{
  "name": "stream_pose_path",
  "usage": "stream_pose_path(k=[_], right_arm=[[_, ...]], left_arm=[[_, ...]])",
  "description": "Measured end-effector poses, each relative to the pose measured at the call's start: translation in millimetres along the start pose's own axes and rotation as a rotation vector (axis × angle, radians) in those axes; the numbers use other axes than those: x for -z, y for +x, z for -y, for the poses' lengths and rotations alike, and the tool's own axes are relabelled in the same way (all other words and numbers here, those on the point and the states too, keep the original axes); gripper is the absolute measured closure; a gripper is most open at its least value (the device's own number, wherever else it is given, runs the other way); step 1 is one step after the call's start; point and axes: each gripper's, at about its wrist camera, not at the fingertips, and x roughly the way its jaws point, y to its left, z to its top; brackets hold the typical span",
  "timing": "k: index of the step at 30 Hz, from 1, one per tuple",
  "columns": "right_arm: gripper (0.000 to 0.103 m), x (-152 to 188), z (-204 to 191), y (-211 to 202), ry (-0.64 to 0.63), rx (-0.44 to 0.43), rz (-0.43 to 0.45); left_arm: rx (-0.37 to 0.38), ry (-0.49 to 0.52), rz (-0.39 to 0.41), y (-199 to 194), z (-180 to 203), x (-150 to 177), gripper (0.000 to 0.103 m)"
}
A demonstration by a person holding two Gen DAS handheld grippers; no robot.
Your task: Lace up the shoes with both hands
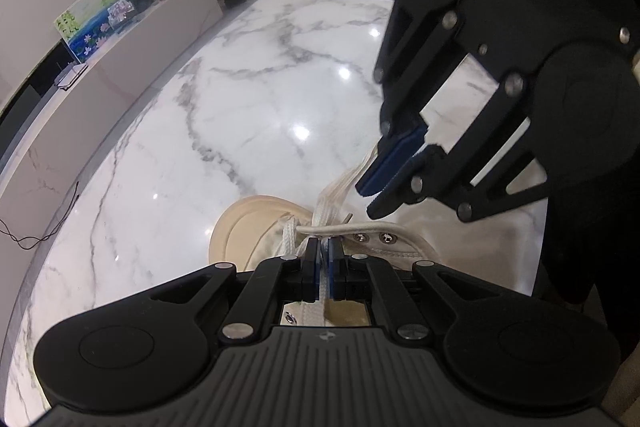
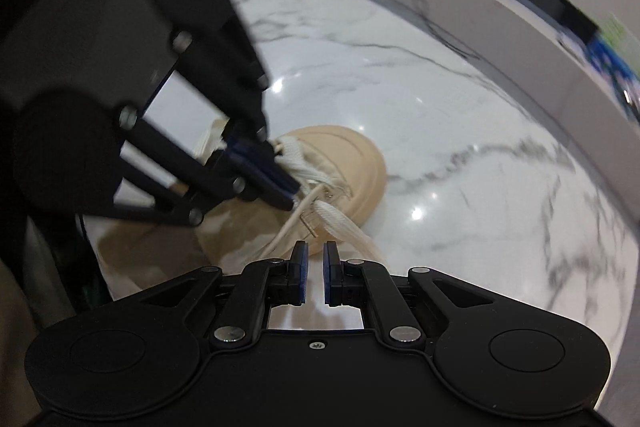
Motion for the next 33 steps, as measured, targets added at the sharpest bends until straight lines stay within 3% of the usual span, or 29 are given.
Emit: stream_pose_path(k=[4, 15, 18, 22, 27, 33], right_arm=[[0.093, -1.8, -6.6, 8.0, -0.116, 0.004, -0.014], [0.095, -6.7, -20.2, 18.4, -0.319, 0.015, -0.016], [0.101, -5.4, -21.9, 19.8, -0.328, 0.004, -0.012], [0.102, -4.3, -24.3, 21.3, -0.315, 0.011, -0.009], [0.102, -0.6, -23.2, 17.8, -0.292, 0.017, -0.018], [0.102, 6.9, -18.0, 13.4, -0.26, 0.037, -0.055]], left_arm=[[0.003, 0.002, 0.002, 0.0, 0.4, 0.0, 0.1], [0.012, 0.007, 0.008, -0.2, 1.8, -0.4, 0.1], [0.015, 0.009, 0.01, -0.2, 2.1, -0.5, 0.1], [0.01, 0.005, 0.012, -1.2, 3.6, -1.3, 0.099], [-0.03, -0.029, 0.024, -14.3, 5.8, 0.6, 0.082], [-0.064, -0.081, 0.02, -32.3, 7.6, 10.5, 0.081]])
